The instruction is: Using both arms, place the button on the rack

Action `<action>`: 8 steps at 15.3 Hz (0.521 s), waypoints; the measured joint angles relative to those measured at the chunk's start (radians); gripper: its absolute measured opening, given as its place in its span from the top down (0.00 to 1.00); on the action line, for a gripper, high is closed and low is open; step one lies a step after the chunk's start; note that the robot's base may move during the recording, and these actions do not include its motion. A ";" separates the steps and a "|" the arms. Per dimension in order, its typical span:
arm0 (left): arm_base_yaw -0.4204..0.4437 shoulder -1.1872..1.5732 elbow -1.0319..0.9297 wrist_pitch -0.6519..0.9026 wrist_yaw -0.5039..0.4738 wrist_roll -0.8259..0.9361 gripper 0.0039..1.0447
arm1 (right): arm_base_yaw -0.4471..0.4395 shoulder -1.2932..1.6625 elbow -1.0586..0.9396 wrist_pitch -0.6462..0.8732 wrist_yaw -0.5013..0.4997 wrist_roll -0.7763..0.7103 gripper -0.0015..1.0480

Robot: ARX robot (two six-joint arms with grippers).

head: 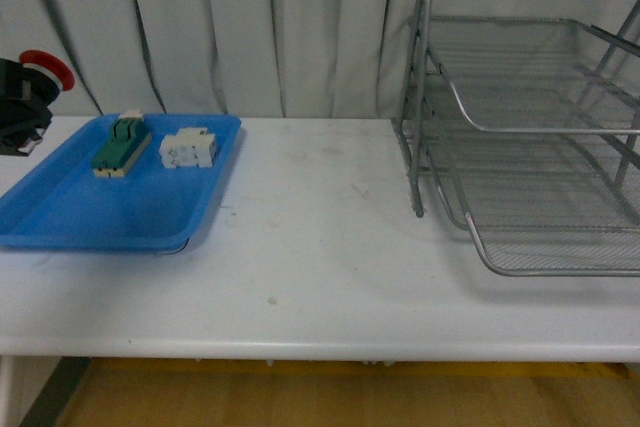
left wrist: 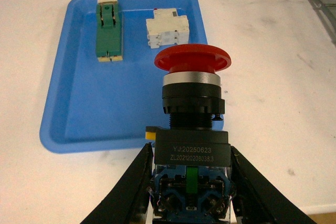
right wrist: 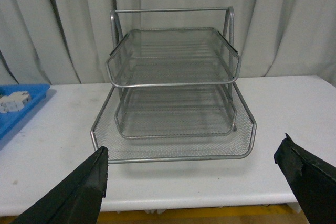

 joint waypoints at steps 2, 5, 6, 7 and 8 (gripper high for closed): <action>-0.006 -0.128 -0.116 -0.008 -0.046 -0.020 0.65 | 0.000 0.000 0.000 0.000 0.000 0.000 0.06; -0.032 -0.223 -0.197 -0.003 -0.055 -0.027 0.65 | 0.000 0.000 0.000 0.000 0.000 0.000 0.06; -0.045 -0.229 -0.203 0.003 -0.064 -0.026 0.66 | 0.000 0.000 0.000 0.000 0.000 0.000 0.06; -0.045 -0.230 -0.214 0.008 -0.069 -0.027 0.66 | 0.000 0.000 0.000 0.000 0.000 0.000 0.06; -0.045 -0.230 -0.227 0.014 -0.079 -0.027 0.66 | 0.000 0.000 0.000 0.000 0.000 0.000 0.06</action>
